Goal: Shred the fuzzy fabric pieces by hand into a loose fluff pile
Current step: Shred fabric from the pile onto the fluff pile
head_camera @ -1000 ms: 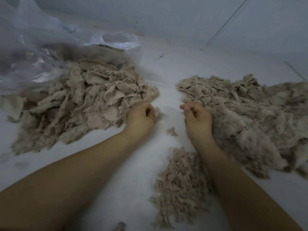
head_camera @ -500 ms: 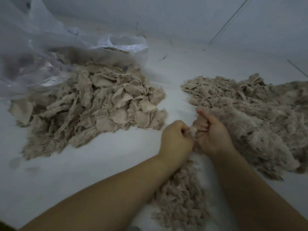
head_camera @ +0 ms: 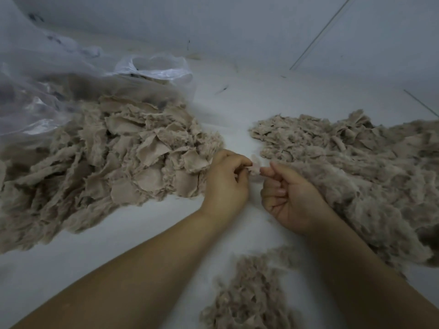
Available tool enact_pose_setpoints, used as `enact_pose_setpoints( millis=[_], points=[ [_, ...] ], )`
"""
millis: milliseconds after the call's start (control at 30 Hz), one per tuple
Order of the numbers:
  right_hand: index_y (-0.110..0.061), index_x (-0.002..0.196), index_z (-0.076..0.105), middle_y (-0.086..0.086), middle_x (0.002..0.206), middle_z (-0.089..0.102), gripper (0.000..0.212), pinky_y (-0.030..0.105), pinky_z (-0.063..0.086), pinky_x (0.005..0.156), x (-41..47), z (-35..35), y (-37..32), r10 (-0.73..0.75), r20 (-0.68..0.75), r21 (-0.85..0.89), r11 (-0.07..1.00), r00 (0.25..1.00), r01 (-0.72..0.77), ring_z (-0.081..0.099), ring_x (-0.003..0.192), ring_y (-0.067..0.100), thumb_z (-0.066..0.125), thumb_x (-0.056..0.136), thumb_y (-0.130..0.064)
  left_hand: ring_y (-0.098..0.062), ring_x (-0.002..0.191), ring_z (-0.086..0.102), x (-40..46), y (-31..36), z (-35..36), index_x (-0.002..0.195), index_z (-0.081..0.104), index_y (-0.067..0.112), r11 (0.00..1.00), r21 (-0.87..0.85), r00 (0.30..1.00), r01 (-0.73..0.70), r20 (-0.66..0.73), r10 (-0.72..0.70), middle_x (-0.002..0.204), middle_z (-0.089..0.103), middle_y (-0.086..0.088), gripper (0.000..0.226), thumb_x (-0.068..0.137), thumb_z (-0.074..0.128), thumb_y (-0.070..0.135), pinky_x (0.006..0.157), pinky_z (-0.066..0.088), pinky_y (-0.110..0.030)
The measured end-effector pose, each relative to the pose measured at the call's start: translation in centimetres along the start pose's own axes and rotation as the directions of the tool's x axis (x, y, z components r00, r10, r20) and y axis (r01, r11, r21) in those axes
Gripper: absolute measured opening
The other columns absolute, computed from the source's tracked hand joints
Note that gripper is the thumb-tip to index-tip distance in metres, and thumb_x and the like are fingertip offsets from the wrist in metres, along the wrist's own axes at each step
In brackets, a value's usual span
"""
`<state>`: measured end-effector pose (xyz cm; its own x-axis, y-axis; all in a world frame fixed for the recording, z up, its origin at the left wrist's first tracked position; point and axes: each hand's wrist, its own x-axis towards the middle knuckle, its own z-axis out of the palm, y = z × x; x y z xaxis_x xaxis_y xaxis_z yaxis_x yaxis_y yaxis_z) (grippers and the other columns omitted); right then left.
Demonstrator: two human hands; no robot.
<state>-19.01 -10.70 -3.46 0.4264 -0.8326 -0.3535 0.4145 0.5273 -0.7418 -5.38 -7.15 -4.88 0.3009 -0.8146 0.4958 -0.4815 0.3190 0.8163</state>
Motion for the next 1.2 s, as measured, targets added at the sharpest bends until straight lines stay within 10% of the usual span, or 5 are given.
enact_pose_setpoints(
  millis=[300, 567, 700, 867, 1200],
  points=[
    [-0.023, 0.050, 0.061, -0.008, 0.049, 0.030, 0.049, 0.016, 0.021, 0.035, 0.4, 0.0, 0.1, -0.140, 0.067, -0.362, 0.919, 0.988, 0.155, 0.023, 0.038, 0.003, 0.055, 0.098, -0.020, -0.009, 0.078, 0.057, 0.4, -0.6, 0.4, 0.080, 0.071, 0.005, 0.991, -0.051, 0.990, -0.126, 0.057, 0.129, 0.089, 0.057, -0.007, 0.025, 0.073, 0.060, -0.017, 0.067, 0.050, -0.019],
    [-0.020, 0.047, 0.048, -0.004, 0.048, 0.032, 0.054, 0.009, 0.018, 0.036, 0.6, 0.3, 0.1, -0.155, 0.043, -0.181, 0.970, 0.987, 0.160, 0.022, 0.033, 0.002, 0.045, 0.099, -0.003, -0.021, 0.048, 0.059, 3.1, -1.6, -1.2, 0.079, 0.058, 0.005, 0.715, -0.488, 0.857, 0.502, 0.167, -0.488, 0.060, 0.061, -0.008, 0.017, 0.095, 0.059, 0.012, 0.049, 0.053, -0.033],
    [-0.020, 0.047, 0.046, -0.004, 0.049, 0.032, 0.055, 0.010, 0.017, 0.037, 0.6, 0.4, 0.1, -0.184, 0.049, -0.169, 0.967, 0.982, 0.190, 0.020, 0.034, 0.002, 0.043, 0.099, -0.002, -0.023, 0.059, 0.059, 4.1, -2.7, -2.6, 0.078, 0.059, 0.009, 0.874, -0.275, 0.905, 0.401, -0.032, -0.425, 0.068, 0.060, -0.013, 0.019, 0.097, 0.054, 0.010, 0.059, 0.052, -0.034],
    [-0.016, 0.054, 0.044, -0.005, 0.047, 0.033, 0.048, 0.010, 0.017, 0.038, 0.4, 0.7, 0.4, -0.191, 0.045, -0.230, 0.953, 0.981, 0.196, 0.022, 0.034, 0.002, 0.042, 0.101, -0.005, -0.019, 0.036, 0.051, 2.0, -0.7, -1.0, 0.073, 0.065, 0.011, 0.802, -0.379, 0.874, 0.462, 0.347, -0.339, 0.051, 0.058, -0.004, 0.029, 0.092, 0.065, 0.034, 0.038, 0.038, -0.021],
    [-0.010, 0.064, 0.061, 0.002, 0.050, 0.033, 0.033, 0.015, 0.017, 0.035, 0.4, 0.6, 0.5, -0.192, 0.111, -0.355, 0.909, 0.975, 0.219, 0.021, 0.036, 0.003, 0.055, 0.096, -0.016, -0.016, 0.032, 0.043, 2.3, -0.5, -1.2, 0.073, 0.056, 0.004, 0.746, -0.468, 0.876, 0.474, 0.337, -0.346, 0.049, 0.054, -0.006, 0.031, 0.098, 0.058, 0.023, 0.033, 0.027, -0.017]
  ],
)
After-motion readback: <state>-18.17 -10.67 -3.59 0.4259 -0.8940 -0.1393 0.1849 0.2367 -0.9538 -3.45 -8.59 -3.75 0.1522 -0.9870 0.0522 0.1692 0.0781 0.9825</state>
